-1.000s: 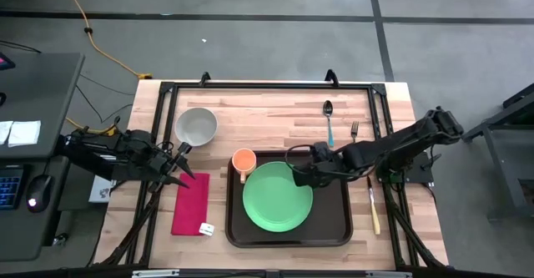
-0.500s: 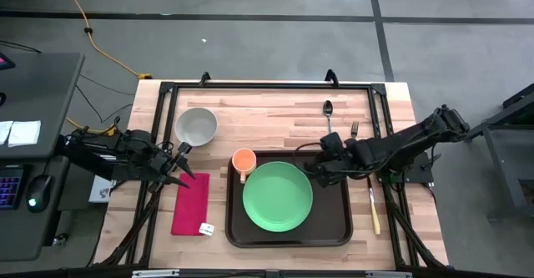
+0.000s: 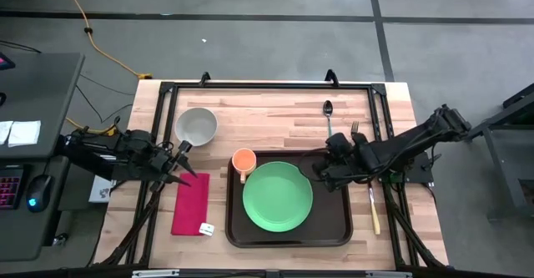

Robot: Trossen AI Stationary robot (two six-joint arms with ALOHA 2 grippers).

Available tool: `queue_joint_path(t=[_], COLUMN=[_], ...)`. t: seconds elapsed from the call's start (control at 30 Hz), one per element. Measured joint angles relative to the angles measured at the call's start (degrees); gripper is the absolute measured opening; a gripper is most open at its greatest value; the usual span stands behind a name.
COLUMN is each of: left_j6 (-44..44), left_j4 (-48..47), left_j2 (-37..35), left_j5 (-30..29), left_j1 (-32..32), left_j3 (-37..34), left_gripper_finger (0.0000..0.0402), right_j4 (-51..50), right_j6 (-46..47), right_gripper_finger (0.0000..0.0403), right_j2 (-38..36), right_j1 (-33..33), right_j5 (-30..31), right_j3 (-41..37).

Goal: Set up tray
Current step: Put the gray bowl on top of the green plate

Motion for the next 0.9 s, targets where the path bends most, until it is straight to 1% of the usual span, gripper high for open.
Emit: queue_joint_path(t=[0.17,0.4,0.6,0.7,0.9], left_j6=[-0.2,-0.8,-0.8,-0.8,-1.1], left_j4=[0.0,0.6,2.0,2.9,3.5], left_j2=[0.0,0.0,0.0,0.0,0.0], left_j5=[-1.6,-2.2,-2.3,-2.3,-3.4], left_j1=[0.0,0.0,0.0,0.0,0.0], left_j3=[0.0,0.0,0.0,0.0,0.0], left_gripper_finger=[0.0179,0.0179,0.0179,0.0179,0.0179], right_j4=[-1.9,-3.0,-3.7,-0.3,14.5], right_j6=[-1.3,-3.9,-4.8,-4.5,-6.5], right_gripper_finger=[0.0099,0.0099,0.0099,0.0099,0.0099], right_j2=[-3.1,-7.9,-10.4,-13.1,-21.5], right_j1=[1.0,2.2,2.5,2.5,2.5], right_j5=[2.0,5.6,6.8,6.4,4.3], right_j3=[0.0,0.0,-0.7,-5.5,-16.8])
